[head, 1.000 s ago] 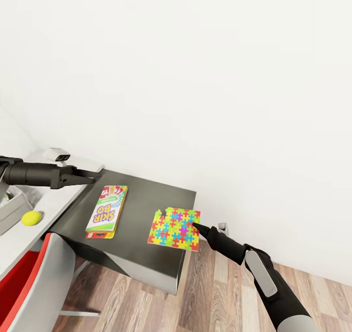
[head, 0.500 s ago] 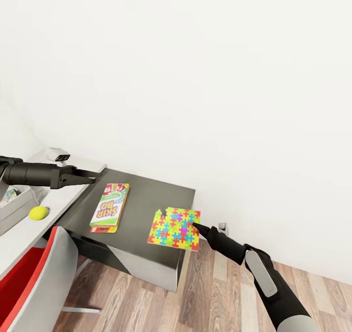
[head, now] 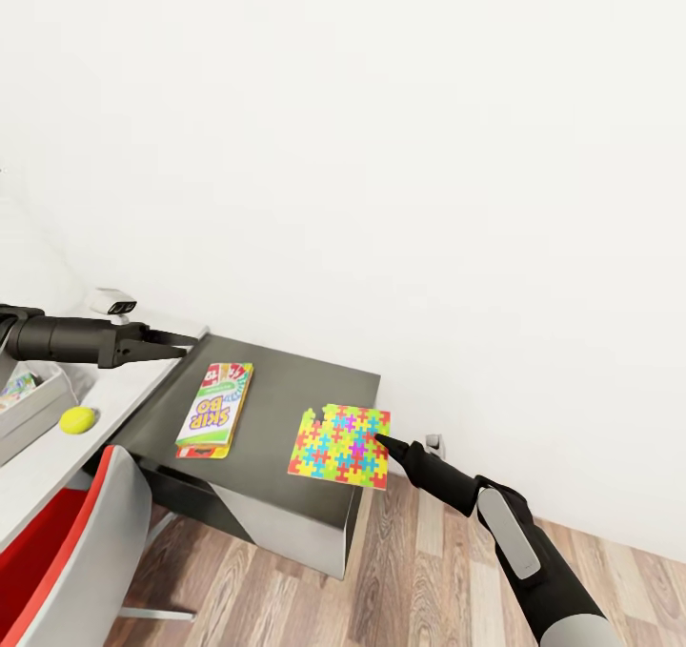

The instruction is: Put all the toys in the child's room - the three board games (two on the bed and one on the table), the two jigsaw puzzles on the table, and the tennis ball on the table - inside the toy box on the table in the child's room.

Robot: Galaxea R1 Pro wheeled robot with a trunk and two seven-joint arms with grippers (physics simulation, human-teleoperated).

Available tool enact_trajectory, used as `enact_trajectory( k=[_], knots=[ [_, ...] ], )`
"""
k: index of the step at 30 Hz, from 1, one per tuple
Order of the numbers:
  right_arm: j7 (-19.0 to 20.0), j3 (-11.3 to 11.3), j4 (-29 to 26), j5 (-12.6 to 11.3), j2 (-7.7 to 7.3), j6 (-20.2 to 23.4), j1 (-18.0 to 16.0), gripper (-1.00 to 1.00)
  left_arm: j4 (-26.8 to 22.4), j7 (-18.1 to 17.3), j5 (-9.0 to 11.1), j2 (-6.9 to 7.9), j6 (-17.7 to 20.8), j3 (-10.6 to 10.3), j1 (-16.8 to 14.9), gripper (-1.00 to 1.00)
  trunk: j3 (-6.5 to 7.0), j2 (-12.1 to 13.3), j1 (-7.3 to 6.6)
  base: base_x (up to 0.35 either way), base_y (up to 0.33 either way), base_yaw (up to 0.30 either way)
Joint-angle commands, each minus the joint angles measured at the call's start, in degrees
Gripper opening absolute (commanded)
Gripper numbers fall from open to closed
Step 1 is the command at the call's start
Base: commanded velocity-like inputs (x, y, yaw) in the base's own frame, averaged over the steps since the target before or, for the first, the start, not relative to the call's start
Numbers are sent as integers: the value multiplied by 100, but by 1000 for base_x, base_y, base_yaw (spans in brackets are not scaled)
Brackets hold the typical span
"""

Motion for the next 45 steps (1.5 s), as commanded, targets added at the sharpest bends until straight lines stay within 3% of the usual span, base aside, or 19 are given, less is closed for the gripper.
enact_trajectory(
  k=[1, 45],
  knots=[
    [-4, 6, -2, -27, -4, 24, -4, -100, 2, -22, 3, 6, 61, -12, -7, 100, -1, -11, 4, 0, 0, 0],
    [-4, 12, -19, -27, -4, 24, -3, -100, 2, -22, 12, 38, 61, -12, -7, 100, 416, -11, 4, 0, 0, 0]
  ],
)
